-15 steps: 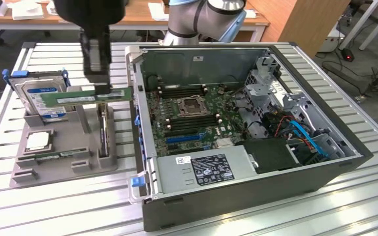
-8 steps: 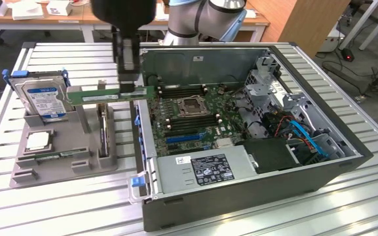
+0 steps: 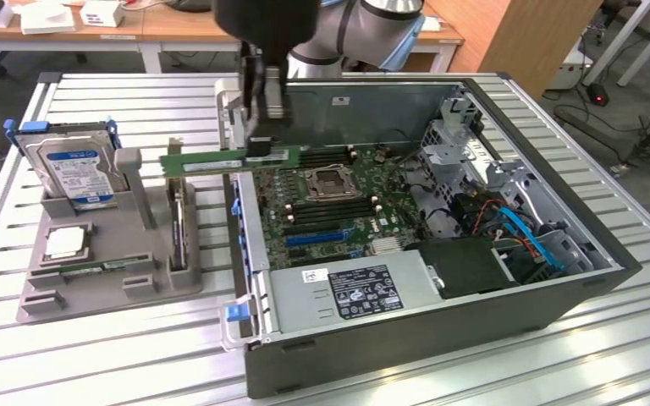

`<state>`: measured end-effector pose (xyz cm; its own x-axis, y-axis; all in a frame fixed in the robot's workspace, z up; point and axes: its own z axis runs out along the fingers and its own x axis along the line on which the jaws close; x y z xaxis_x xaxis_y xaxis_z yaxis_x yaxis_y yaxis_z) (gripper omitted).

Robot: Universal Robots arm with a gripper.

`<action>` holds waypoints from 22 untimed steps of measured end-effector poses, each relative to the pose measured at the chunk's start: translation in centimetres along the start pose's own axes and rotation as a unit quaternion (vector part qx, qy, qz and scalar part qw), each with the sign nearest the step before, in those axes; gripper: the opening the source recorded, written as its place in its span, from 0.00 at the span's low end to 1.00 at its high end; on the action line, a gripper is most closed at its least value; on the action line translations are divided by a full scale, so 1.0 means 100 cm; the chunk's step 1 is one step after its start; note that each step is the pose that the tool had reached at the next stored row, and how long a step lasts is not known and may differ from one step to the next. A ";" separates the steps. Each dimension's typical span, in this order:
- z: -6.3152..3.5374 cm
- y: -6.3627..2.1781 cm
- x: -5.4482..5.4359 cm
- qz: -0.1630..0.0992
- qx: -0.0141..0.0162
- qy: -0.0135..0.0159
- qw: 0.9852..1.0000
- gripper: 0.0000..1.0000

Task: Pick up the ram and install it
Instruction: 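Pick up the ram and move it above insertion slot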

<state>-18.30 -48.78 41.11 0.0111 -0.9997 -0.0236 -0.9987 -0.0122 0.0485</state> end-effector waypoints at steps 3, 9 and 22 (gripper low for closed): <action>-0.0007 -0.0138 0.000 0.000 0.000 0.000 1.000 0.10; -0.0020 -0.0410 0.000 0.000 0.000 0.000 1.000 0.10; -0.0048 -0.0998 0.001 0.000 0.000 0.000 1.000 0.10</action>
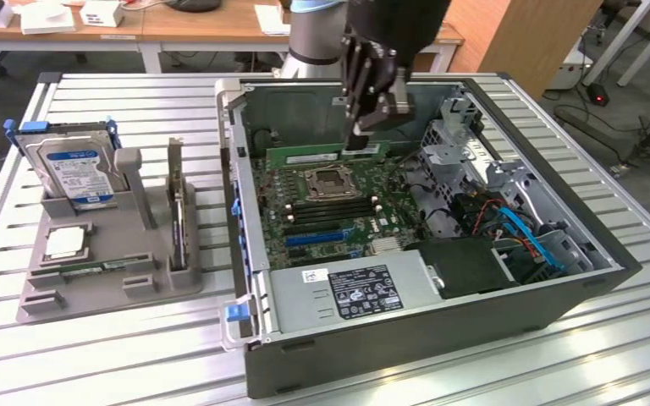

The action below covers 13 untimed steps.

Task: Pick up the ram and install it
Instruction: 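Pick up the ram and move it above insertion slot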

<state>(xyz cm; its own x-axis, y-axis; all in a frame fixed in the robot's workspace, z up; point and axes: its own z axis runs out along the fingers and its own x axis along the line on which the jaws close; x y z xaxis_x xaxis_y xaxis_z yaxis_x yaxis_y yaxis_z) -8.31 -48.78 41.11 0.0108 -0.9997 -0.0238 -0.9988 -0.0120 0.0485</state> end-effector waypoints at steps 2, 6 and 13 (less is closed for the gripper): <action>-0.0005 -0.0087 0.000 0.000 0.000 0.000 1.000 0.10; -0.0012 -0.0251 0.000 0.000 0.000 0.000 1.000 0.10; -0.0024 -0.0488 0.001 0.000 0.000 0.000 1.000 0.10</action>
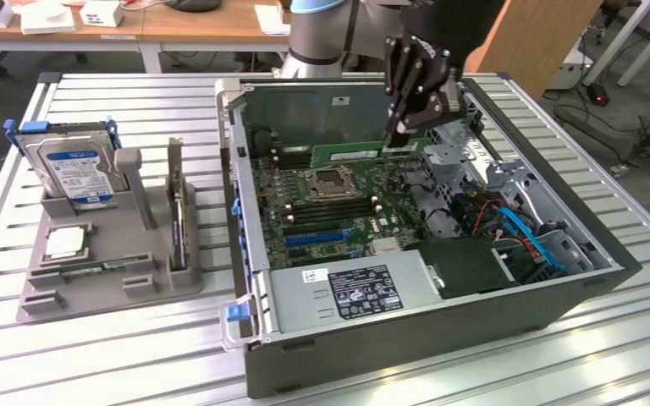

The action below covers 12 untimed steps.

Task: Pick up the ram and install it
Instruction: 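Pick up the ram and move it above insertion slot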

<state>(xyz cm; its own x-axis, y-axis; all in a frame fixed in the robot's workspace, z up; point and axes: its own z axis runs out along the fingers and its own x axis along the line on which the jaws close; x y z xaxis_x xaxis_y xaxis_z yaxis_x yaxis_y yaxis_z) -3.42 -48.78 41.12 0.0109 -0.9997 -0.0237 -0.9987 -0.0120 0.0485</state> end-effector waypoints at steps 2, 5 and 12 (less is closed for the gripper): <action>-0.0001 -0.0023 0.000 0.000 0.000 0.000 1.000 0.10; -0.0001 -0.0023 0.000 0.000 0.000 0.000 1.000 0.10; 0.0030 -0.0028 -0.035 0.000 0.000 0.000 1.000 0.10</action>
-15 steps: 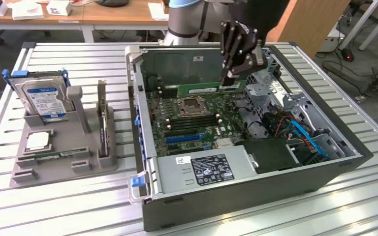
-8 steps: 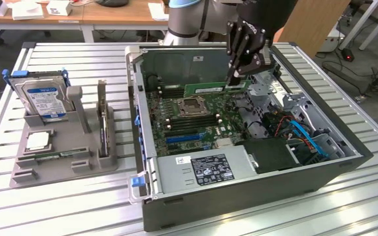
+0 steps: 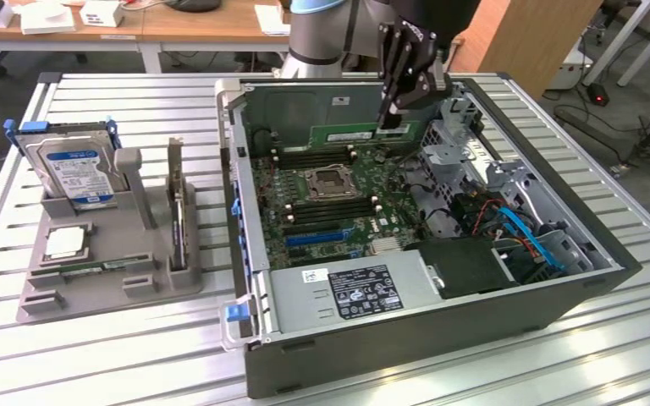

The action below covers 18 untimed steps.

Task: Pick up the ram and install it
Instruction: 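Pick up the ram and move it above insertion slot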

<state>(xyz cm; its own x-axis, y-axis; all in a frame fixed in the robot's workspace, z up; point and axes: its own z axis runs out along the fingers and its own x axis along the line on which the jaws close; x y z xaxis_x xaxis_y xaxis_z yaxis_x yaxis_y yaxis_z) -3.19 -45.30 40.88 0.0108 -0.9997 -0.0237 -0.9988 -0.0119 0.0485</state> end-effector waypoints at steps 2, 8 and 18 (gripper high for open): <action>0.0004 -0.0001 -0.004 0.000 0.000 0.000 1.000 0.10; 0.0014 -0.0002 -0.015 0.000 0.000 0.000 1.000 0.10; 0.0029 -0.0004 -0.027 0.002 0.000 0.000 1.000 0.10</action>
<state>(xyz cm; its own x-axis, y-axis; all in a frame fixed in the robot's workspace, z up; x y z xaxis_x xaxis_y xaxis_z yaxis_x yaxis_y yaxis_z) -3.20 -42.61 40.65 0.0064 -0.9997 -0.0239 -0.9988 -0.0076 0.0485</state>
